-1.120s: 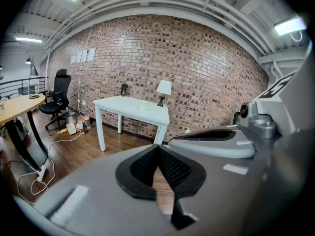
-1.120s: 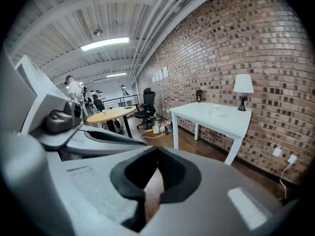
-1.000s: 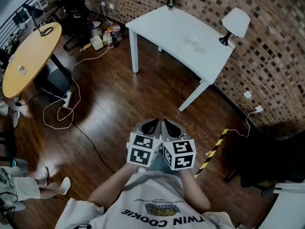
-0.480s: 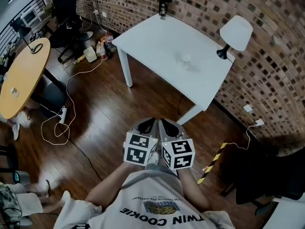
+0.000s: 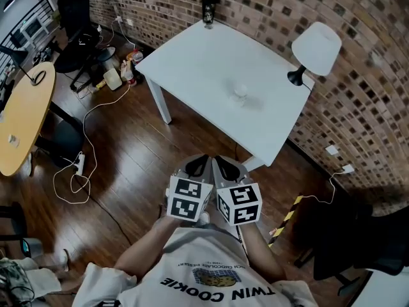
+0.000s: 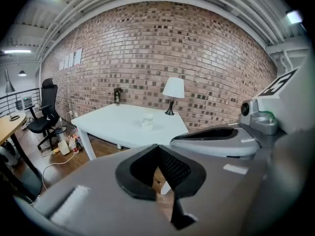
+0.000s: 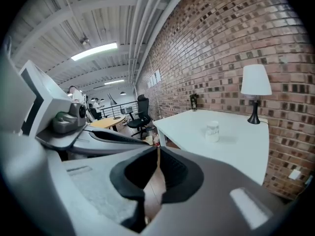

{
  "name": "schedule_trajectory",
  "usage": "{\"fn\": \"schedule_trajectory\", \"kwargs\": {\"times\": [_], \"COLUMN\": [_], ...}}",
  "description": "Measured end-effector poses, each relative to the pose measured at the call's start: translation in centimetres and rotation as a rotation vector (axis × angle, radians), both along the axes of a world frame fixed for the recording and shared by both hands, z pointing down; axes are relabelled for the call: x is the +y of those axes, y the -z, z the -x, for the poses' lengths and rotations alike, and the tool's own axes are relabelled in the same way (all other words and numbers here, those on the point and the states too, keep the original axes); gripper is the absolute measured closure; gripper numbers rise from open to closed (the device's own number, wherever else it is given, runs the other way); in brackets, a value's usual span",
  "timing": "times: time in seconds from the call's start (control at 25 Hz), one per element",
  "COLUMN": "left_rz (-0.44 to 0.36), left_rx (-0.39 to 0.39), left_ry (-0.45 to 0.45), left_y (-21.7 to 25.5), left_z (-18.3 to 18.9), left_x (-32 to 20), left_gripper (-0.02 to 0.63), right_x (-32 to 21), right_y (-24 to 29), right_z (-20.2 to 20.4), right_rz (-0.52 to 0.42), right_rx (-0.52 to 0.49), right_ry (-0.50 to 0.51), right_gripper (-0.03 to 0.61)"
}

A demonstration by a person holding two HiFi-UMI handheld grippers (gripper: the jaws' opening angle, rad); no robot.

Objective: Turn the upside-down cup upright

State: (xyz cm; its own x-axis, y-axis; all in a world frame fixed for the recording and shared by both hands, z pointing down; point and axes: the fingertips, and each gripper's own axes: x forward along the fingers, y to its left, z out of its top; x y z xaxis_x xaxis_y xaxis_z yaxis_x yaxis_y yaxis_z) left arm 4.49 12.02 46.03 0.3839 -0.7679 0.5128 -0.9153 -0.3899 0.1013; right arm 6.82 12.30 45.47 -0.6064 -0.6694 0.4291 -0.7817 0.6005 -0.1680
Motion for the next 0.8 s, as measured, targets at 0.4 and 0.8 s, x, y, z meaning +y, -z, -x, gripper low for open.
{"fn": "schedule_trajectory", "kwargs": {"times": [0.4,0.8], "left_rz": [0.032,0.079], "left_rx": [0.032,0.088], "left_ry": [-0.067,-0.274], "left_y": [-2.1,-2.9], "left_z": [0.6,-0.2], "left_x": [-9.1,-19.7], "left_gripper": [0.611,0.611], "right_x": [-9.1,-20.7], "right_y": [-1.4,-3.6], "right_z": [0.4,-2.2], "right_rz": [-0.012,0.046], "right_rx": [0.003,0.040], "right_ry": [-0.071,-0.295], "right_gripper": [0.564,0.465]}}
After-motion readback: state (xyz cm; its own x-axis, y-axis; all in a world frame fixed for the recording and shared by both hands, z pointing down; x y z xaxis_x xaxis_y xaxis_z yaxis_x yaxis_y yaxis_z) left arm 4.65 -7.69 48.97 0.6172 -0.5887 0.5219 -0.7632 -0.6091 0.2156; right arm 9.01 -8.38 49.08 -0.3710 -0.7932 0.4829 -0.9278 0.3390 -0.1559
